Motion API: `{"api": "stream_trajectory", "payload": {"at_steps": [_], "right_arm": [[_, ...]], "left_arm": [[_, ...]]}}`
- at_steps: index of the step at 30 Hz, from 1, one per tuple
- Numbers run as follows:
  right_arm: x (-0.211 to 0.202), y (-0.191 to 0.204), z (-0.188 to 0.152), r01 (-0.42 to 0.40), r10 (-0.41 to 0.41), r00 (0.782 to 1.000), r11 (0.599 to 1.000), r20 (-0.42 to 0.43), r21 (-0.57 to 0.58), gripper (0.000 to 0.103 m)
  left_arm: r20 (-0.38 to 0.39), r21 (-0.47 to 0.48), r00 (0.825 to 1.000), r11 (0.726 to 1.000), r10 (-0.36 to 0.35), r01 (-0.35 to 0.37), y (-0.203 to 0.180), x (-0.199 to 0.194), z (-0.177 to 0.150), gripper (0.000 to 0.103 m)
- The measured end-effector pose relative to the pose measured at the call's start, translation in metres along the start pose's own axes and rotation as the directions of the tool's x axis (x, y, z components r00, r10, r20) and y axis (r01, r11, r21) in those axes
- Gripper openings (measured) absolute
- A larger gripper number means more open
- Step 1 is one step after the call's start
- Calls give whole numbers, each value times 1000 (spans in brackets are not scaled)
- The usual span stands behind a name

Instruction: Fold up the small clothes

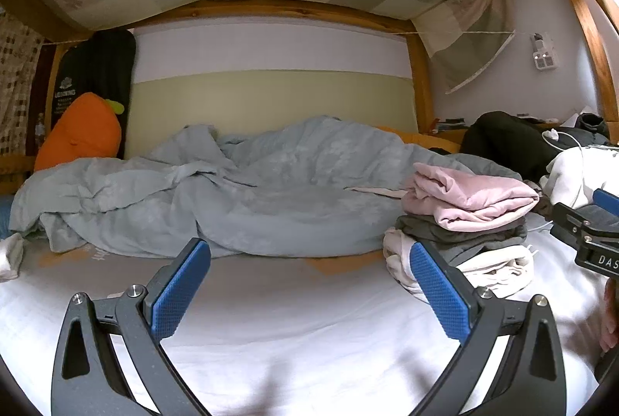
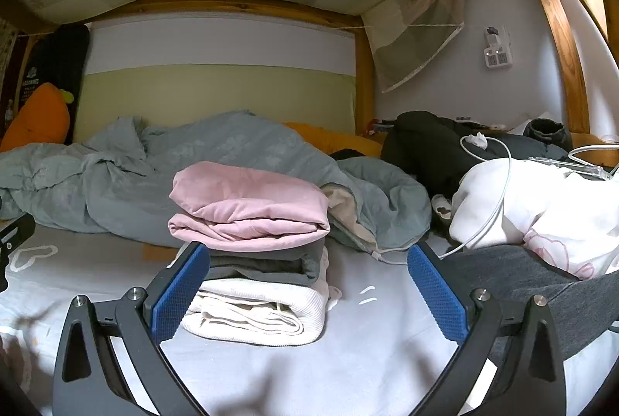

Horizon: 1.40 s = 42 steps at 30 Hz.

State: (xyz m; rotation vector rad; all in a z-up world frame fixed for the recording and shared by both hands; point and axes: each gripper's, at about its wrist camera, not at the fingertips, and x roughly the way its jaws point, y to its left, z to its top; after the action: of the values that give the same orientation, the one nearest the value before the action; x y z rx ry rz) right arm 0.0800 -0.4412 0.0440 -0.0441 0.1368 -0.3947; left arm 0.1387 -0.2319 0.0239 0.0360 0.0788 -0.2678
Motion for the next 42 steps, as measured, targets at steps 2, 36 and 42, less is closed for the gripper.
{"api": "stream_trajectory", "payload": {"at_steps": [2,36,42], "right_arm": [[0,0,0,0,0,1000,1000,-1,1,102],[3,-6,2,-9,9,1000,1000,1,22,102],[5,-6,2,-6,6,1000,1000,9,14,102]], "left_arm": [[-2,-2,1000,1000,-2,2,1,0,0,102],[-52,-35,999,999,-17,15,12,9,-5,102],[-57,-53,998,999,2,-5,18,9,-5,102]]}}
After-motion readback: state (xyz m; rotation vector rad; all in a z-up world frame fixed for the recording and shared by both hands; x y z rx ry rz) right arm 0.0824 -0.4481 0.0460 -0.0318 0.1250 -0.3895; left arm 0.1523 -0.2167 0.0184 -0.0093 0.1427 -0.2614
